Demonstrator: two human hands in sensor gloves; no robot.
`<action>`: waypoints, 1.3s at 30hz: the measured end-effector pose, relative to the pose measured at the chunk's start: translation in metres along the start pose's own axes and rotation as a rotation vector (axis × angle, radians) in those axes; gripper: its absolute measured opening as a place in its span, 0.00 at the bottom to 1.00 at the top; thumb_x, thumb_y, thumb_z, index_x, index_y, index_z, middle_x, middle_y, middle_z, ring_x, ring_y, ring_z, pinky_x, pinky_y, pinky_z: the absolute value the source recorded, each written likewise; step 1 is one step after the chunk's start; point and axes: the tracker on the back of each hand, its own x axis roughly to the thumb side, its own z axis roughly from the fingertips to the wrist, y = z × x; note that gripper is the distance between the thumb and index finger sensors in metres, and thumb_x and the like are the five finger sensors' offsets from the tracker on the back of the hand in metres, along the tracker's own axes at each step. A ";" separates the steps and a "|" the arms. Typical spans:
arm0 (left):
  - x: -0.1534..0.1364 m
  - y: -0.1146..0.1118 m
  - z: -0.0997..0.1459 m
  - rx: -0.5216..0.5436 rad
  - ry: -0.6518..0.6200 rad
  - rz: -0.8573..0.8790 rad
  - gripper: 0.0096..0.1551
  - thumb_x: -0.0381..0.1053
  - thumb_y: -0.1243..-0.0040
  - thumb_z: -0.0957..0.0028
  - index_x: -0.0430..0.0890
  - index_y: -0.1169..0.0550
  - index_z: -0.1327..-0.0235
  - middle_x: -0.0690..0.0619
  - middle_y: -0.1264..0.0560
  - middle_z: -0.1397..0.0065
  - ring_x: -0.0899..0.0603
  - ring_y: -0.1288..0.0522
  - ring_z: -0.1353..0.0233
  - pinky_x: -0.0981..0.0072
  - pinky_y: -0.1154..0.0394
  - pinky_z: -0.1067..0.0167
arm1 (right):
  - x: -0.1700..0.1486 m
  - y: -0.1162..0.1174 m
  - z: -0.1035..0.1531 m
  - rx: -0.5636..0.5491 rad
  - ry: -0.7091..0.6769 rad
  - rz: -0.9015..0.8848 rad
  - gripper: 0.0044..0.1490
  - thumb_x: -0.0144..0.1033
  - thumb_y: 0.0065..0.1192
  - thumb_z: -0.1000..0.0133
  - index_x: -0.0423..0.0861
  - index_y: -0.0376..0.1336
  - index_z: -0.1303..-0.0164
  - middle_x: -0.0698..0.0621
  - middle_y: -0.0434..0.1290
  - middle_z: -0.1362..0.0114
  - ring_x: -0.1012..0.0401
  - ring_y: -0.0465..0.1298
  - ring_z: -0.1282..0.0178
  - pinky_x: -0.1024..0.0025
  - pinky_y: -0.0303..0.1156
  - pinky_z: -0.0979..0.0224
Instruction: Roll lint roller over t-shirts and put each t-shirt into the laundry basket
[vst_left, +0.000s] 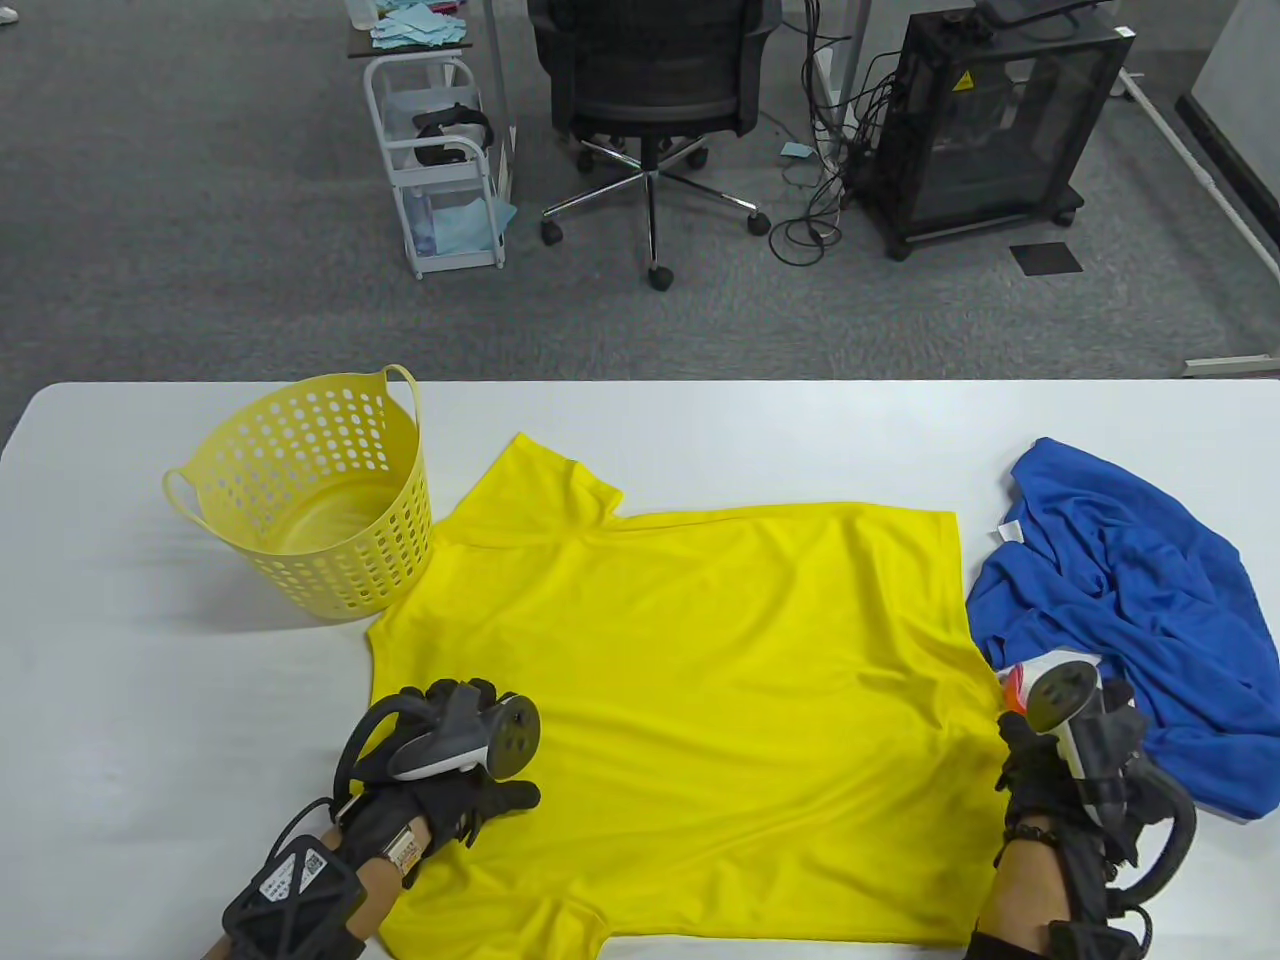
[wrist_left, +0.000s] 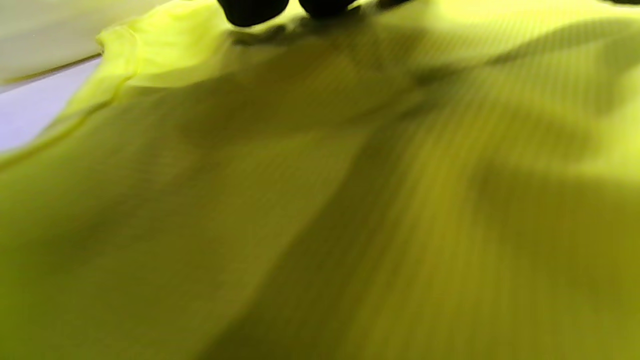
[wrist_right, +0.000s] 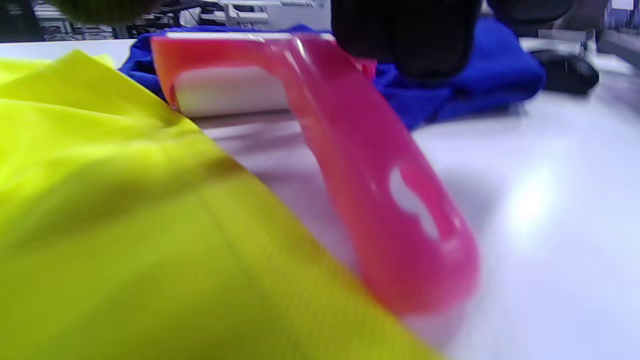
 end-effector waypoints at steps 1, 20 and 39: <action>-0.001 0.000 0.000 0.026 0.000 0.000 0.57 0.80 0.56 0.61 0.51 0.49 0.23 0.39 0.47 0.17 0.24 0.44 0.19 0.28 0.45 0.28 | 0.000 0.002 -0.002 0.009 0.005 -0.008 0.61 0.65 0.59 0.53 0.41 0.39 0.24 0.39 0.70 0.28 0.42 0.77 0.37 0.38 0.66 0.33; -0.002 -0.003 -0.013 0.168 -0.107 0.107 0.64 0.86 0.64 0.70 0.56 0.64 0.26 0.42 0.65 0.17 0.23 0.64 0.19 0.24 0.57 0.27 | 0.029 -0.056 0.072 -0.331 -0.477 -0.390 0.39 0.48 0.55 0.45 0.52 0.48 0.25 0.46 0.73 0.39 0.66 0.85 0.67 0.67 0.85 0.59; -0.016 -0.034 -0.024 -0.138 -0.068 0.156 0.64 0.87 0.72 0.69 0.56 0.76 0.34 0.43 0.78 0.23 0.23 0.75 0.24 0.19 0.65 0.32 | 0.144 0.018 0.099 0.025 -0.607 0.146 0.39 0.51 0.51 0.43 0.50 0.46 0.24 0.48 0.73 0.37 0.64 0.84 0.65 0.68 0.83 0.60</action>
